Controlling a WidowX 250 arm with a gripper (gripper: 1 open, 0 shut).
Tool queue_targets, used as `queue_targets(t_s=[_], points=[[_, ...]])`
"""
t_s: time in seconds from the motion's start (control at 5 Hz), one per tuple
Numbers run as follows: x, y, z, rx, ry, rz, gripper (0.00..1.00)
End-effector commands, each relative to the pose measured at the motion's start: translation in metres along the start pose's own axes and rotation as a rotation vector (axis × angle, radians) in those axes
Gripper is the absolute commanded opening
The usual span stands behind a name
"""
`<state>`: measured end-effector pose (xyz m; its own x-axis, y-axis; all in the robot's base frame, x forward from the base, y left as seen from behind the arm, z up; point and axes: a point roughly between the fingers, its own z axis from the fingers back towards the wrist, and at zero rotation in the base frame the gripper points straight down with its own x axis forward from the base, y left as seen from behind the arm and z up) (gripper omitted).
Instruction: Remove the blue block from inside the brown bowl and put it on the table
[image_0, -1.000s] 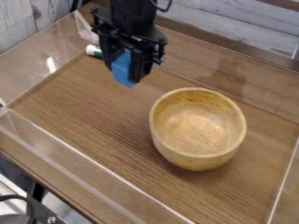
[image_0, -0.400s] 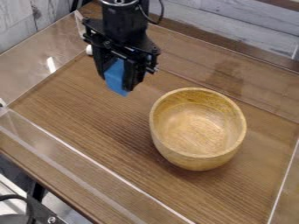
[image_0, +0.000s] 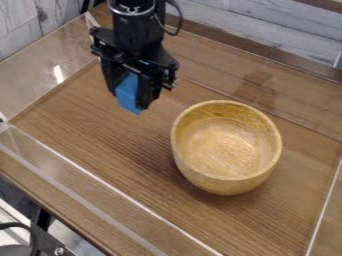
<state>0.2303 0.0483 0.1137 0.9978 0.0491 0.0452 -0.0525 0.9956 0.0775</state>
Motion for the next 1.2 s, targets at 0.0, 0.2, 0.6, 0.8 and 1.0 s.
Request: queue_targets(t_s=[0.0, 0.2, 0.6, 0.8, 1.0], points=[[0.003, 0.006, 0.006, 0.017, -0.043, 0.021, 0.0], [0.001, 0.007, 0.001, 0.019, -0.039, 0.025, 0.0], [-0.001, 0.009, -0.007, 0.022, -0.035, 0.026, 0.0], [-0.002, 0.01, -0.012, 0.022, -0.034, 0.024, 0.0], [-0.004, 0.011, -0.016, 0.022, -0.033, 0.022, 0.0]])
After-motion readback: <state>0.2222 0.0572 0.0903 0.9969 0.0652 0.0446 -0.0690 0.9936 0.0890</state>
